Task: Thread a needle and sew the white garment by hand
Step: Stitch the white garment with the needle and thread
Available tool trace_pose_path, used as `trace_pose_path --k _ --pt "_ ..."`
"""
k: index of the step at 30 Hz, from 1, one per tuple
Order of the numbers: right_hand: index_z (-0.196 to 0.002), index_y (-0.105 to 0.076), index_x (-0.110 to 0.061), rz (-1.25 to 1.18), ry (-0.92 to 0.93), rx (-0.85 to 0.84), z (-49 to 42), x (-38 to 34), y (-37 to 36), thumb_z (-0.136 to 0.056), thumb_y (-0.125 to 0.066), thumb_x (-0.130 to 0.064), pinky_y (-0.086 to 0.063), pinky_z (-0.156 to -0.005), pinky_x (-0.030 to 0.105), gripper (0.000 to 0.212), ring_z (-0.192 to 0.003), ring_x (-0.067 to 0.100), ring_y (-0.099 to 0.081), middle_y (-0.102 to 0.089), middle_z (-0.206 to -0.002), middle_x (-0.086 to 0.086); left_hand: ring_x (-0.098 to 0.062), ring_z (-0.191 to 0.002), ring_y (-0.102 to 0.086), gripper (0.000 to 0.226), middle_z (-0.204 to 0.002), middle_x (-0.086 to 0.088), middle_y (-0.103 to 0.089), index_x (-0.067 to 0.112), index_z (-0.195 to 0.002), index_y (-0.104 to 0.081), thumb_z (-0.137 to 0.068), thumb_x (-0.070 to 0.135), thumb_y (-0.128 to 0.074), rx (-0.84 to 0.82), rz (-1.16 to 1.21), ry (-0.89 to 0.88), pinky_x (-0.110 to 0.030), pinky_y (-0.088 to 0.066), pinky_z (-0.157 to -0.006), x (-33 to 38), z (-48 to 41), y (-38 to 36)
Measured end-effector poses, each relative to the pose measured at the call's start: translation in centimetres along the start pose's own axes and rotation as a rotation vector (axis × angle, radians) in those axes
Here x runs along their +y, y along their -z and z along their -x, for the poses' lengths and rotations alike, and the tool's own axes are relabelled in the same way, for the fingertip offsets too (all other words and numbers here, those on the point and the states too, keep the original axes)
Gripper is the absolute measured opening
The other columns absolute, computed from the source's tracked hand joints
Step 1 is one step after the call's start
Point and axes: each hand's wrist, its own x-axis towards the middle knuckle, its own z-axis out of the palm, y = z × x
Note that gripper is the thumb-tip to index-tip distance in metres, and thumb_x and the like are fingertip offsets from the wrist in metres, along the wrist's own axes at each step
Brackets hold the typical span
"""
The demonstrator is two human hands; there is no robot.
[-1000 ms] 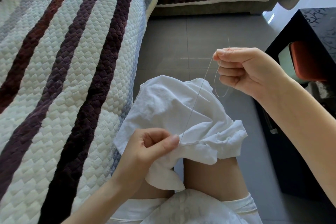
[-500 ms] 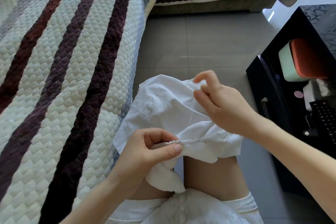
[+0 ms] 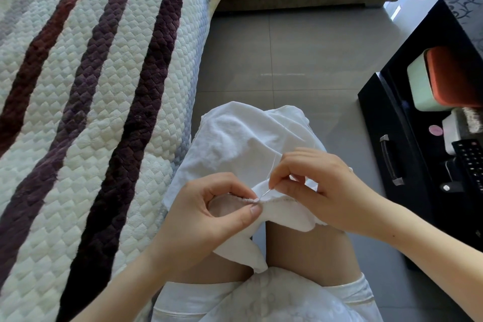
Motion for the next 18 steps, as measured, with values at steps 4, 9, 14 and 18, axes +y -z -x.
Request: trace_pose_path --k 4,9,14,18 --pt "-0.084 -0.057 -0.036 -0.03 -0.007 -0.045 0.08 -0.1 0.04 -0.089 -0.052 -0.029 -0.043 -0.063 0.026 0.011 -0.071 0.004 -0.047 -0.05 -0.074 -0.025 -0.004 -0.066 -0.059 0.008 -0.067 0.011 -0.064 0.03 -0.073 -0.069 -0.071 0.038 -0.07 -0.005 -0.006 0.008 -0.012 -0.041 -0.063 0.05 -0.1 0.04" --pt "-0.085 -0.058 -0.037 -0.116 -0.039 -0.067 0.15 -0.09 -0.05 -0.089 -0.053 -0.026 -0.037 -0.068 0.015 0.013 -0.072 0.004 -0.048 -0.053 -0.076 -0.024 0.0 -0.065 -0.058 0.01 -0.067 0.01 -0.065 0.029 -0.07 -0.071 -0.07 0.039 -0.069 -0.021 0.066 0.06 -0.008 -0.04 -0.061 0.26 -0.15 0.01" --pt "-0.079 -0.061 -0.034 -0.282 -0.158 -0.095 0.22 -0.39 -0.08 -0.087 -0.059 -0.018 -0.037 -0.068 0.012 0.018 -0.071 0.005 -0.051 -0.06 -0.075 -0.018 -0.002 -0.064 -0.056 0.015 -0.064 0.008 -0.064 0.026 -0.069 -0.074 -0.065 0.04 -0.071 -0.055 0.191 0.158 -0.011 -0.041 -0.059 0.26 -0.27 0.02" --pt "-0.077 -0.063 -0.023 -0.503 -0.252 -0.147 0.07 -0.78 -0.11 -0.084 -0.057 -0.012 -0.038 -0.063 0.009 0.015 -0.063 -0.001 -0.051 -0.06 -0.066 -0.018 -0.002 -0.062 -0.057 0.017 -0.064 0.007 -0.064 0.021 -0.071 -0.074 -0.063 0.036 -0.073 -0.086 0.327 0.234 -0.011 -0.042 -0.058 0.33 -0.3 -0.01"
